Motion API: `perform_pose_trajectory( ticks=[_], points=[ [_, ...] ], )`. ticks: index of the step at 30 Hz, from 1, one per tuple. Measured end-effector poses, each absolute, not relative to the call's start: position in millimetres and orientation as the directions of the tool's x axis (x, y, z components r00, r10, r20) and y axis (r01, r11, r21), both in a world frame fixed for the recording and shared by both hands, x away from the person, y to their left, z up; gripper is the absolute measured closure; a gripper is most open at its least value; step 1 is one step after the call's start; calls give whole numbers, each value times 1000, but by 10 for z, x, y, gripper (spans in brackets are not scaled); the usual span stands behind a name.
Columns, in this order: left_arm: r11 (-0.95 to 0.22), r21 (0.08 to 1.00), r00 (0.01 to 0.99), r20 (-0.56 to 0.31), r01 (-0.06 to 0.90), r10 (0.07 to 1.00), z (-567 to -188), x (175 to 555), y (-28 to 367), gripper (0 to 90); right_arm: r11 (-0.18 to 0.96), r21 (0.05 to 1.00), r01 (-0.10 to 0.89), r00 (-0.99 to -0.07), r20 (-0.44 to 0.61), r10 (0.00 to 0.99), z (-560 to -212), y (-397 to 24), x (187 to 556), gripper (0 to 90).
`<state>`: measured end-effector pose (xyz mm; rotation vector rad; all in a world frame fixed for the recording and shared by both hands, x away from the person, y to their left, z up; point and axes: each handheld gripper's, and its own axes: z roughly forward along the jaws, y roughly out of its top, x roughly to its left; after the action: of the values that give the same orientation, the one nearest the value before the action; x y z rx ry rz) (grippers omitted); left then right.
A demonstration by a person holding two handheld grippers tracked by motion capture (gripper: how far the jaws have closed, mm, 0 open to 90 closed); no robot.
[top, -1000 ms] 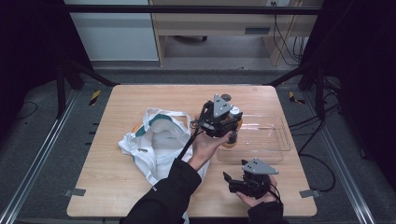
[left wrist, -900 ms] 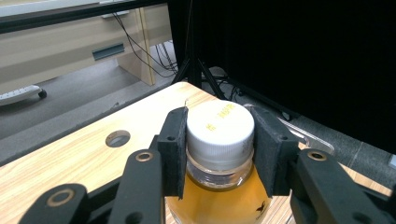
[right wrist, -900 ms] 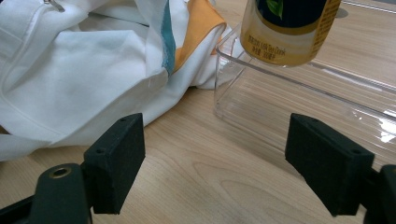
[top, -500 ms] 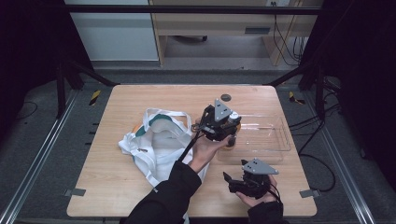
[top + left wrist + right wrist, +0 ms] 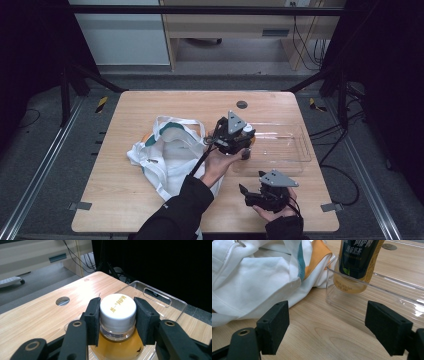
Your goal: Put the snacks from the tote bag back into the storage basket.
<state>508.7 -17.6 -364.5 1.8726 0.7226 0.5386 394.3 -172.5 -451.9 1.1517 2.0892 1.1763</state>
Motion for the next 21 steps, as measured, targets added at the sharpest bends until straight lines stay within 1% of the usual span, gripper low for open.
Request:
perform_pose_trajectory(
  ticks=[21],
  points=[
    [-346, 902, 726, 55, 259, 686, -3884, 5072, -224, 588, 275, 855, 439, -532, 1, 847, -4520, -1725, 3943, 202]
  ],
)
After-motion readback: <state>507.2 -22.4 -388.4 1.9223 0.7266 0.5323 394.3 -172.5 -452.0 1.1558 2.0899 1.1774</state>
